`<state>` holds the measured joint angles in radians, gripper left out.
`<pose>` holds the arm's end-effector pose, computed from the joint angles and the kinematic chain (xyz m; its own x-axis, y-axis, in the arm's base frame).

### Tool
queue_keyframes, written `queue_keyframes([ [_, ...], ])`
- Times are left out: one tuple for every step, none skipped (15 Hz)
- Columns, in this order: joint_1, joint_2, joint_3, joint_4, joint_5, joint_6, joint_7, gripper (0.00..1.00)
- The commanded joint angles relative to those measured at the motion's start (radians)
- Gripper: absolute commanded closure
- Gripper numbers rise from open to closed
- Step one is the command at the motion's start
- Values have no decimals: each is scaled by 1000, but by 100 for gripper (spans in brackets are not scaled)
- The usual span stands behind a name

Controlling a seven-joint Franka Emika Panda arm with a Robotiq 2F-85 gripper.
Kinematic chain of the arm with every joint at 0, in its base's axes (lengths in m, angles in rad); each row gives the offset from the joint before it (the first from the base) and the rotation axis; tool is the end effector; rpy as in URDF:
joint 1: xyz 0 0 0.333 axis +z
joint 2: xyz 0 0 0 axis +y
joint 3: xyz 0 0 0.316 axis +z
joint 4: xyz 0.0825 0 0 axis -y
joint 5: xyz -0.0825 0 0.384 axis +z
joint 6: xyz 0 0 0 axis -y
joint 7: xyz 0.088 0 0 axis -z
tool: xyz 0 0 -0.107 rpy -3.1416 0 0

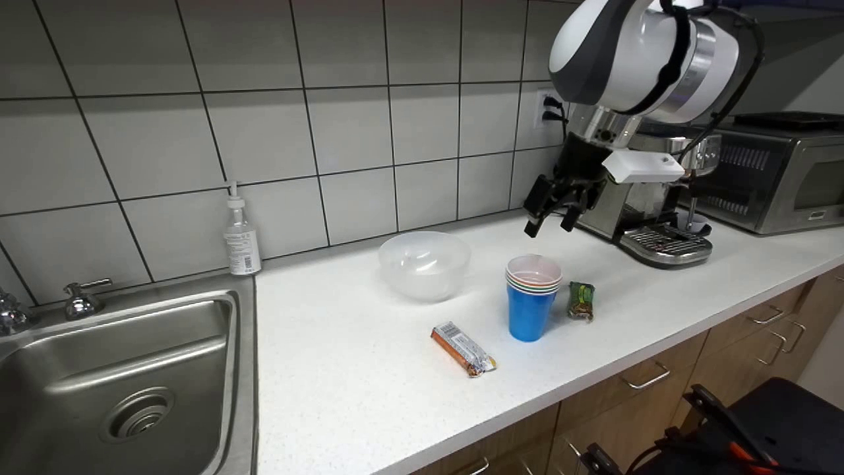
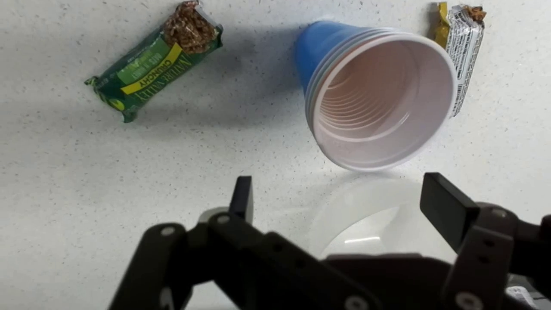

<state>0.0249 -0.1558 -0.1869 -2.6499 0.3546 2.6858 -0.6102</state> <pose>0.4278 -0.0795 0.3105 0.9592 0.1236 0.2541 0.1556 -0.9817 -0.1099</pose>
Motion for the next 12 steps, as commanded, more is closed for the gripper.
queue_keyframes([
  [-5, -68, 17, -43, -39, 43, -2, 0],
  [-5, -79, 18, -51, -50, 55, 1, 0],
  [-4, -96, 17, -63, -62, 65, 1, 0],
  [-3, -111, 15, -73, -75, 69, 0, 0],
  [-11, -125, 15, -82, -109, 59, 14, 0],
  [-7, -145, 8, -91, -117, 45, 5, 0],
  [-10, -166, 8, -101, -141, 33, 12, 0],
  [-8, -186, 3, -110, -154, 21, 7, 0],
  [-7, -212, -2, -122, -171, 9, 1, 0],
  [-10, -236, -6, -132, -190, -5, 1, 0],
  [-22, -260, -6, -139, -222, -29, 11, 0],
  [-28, -281, -11, -143, -244, -60, 11, 0],
])
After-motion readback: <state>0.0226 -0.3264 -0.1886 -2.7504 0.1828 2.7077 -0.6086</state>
